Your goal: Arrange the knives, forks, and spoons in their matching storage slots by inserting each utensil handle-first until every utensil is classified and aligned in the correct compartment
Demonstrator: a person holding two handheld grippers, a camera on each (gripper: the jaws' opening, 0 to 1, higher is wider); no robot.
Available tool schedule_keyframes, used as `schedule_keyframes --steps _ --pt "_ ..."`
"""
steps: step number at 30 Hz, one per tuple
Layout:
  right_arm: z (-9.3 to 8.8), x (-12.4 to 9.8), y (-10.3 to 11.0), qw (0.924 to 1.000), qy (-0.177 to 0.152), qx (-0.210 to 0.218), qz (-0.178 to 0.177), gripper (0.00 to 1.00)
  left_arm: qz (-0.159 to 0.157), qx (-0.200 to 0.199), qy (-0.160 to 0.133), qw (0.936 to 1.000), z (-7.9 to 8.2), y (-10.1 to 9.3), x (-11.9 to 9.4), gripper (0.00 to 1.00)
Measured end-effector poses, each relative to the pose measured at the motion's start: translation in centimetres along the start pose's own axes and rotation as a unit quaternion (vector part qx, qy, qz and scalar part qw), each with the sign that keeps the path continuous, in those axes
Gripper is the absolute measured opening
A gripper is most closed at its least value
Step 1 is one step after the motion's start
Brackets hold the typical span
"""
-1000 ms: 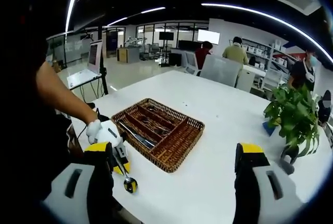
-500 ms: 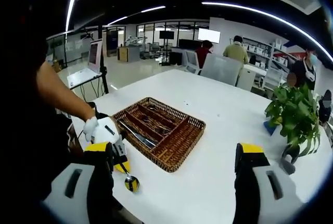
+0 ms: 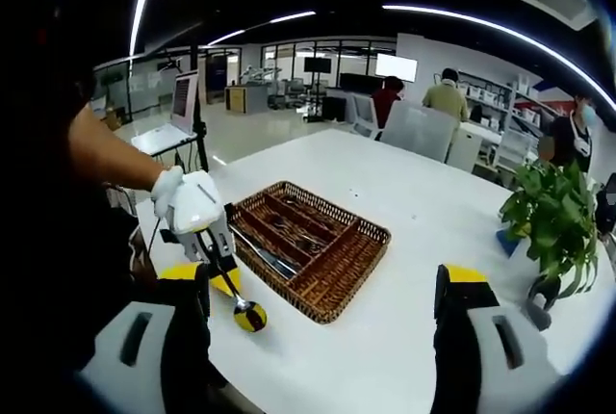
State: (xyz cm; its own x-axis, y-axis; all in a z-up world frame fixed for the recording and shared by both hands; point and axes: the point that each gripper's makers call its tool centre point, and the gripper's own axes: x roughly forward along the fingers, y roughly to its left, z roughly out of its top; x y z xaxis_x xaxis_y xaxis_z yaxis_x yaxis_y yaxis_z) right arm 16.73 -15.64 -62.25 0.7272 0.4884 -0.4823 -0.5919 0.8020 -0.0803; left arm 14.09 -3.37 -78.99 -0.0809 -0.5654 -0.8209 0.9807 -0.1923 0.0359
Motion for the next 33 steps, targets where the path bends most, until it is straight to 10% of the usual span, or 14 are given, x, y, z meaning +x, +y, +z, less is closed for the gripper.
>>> schedule_keyframes --steps 33 --pt "2.3 -0.6 -0.8 0.9996 -0.010 -0.008 0.027 0.99 0.102 0.005 0.091 0.9907 2.3 5.2 -15.5 0.00"
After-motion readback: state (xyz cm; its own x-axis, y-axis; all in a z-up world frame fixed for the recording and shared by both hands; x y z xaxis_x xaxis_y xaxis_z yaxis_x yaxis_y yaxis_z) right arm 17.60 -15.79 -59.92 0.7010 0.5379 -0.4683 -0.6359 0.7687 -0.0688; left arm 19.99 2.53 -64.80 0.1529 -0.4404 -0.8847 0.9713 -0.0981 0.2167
